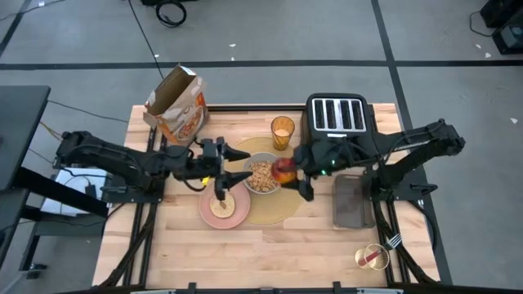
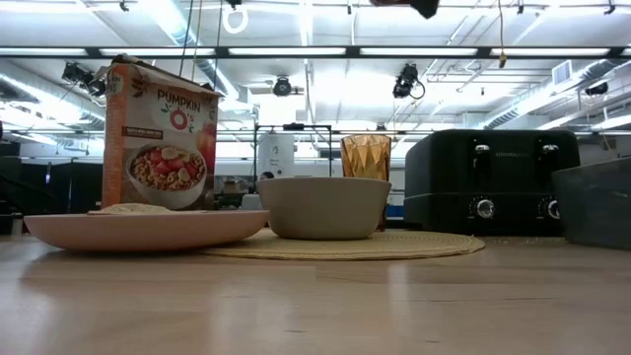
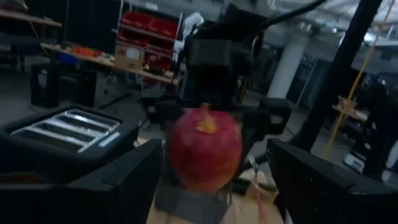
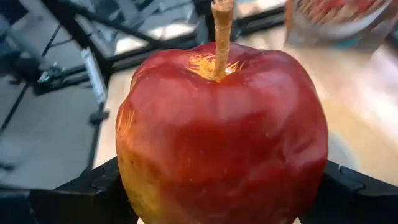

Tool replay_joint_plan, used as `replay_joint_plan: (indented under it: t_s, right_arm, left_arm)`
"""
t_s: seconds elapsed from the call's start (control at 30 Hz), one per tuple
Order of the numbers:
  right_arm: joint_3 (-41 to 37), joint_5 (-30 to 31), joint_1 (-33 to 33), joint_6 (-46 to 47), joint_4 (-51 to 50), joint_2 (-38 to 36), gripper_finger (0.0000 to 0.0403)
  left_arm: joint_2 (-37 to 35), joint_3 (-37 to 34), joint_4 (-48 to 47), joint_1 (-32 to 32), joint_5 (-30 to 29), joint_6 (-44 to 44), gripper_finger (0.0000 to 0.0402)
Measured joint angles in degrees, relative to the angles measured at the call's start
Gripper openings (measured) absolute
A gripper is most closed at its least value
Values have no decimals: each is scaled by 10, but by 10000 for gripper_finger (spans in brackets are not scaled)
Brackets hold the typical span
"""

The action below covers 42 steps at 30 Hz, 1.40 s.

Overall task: Arrange a breakfast setting
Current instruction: Put the apple on the brown place mat

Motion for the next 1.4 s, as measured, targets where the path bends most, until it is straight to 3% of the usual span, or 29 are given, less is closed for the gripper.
replay_joint_plan:
  t_s: [0.23,0.4,0.57,1.27,1.4]
  right_arm:
    - [1,9,-30,-64,27,32,325]
    - [0,-5,-30,-73,103,61,325]
    - [0,-6,-30,-77,110,78,325]
    - [0,19,-37,-73,154,103,325]
    - [-1,21,-38,-64,155,103,325]
  left_arm:
    - [58,0,103,23,2,9,292]
    - [83,0,101,39,31,3,292]
    - [87,0,108,40,50,-9,273]
    - [86,0,79,41,47,49,39]
    - [86,1,80,41,47,74,19]
